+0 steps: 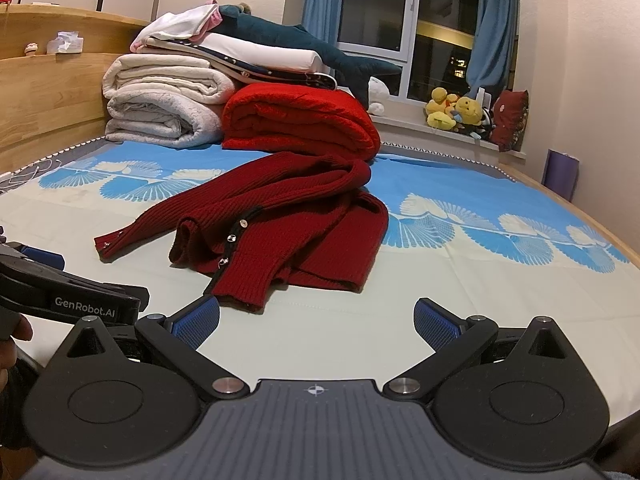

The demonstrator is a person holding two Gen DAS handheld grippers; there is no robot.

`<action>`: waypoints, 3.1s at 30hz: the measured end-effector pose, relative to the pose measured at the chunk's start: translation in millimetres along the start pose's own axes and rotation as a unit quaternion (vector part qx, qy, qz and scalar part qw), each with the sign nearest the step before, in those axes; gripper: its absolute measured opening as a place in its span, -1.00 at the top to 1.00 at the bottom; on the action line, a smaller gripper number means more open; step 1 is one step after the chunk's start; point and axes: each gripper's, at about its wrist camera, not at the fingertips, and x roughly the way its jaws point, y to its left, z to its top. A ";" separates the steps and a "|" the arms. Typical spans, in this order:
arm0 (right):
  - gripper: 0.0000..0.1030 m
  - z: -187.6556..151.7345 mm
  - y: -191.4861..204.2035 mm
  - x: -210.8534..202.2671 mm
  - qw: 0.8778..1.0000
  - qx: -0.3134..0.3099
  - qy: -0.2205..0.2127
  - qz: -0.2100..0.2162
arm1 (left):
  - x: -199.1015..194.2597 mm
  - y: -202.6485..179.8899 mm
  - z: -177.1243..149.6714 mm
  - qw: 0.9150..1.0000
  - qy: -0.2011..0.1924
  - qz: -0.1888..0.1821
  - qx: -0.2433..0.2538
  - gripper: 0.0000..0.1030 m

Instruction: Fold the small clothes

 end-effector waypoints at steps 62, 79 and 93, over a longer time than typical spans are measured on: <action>-0.99 -1.6 5.2 1.4 1.000 -0.007 -0.001 0.005 | -2.0 4.1 0.3 1.000 0.006 0.007 -0.018 -1.00; -0.99 12.6 -2.4 43.1 0.997 0.030 0.062 0.030 | 17.8 55.6 33.7 0.993 0.055 0.027 -0.099 -1.00; 0.88 38.4 41.7 207.6 0.978 0.023 0.161 0.127 | 123.3 113.2 83.3 0.986 0.109 0.100 -0.074 -1.00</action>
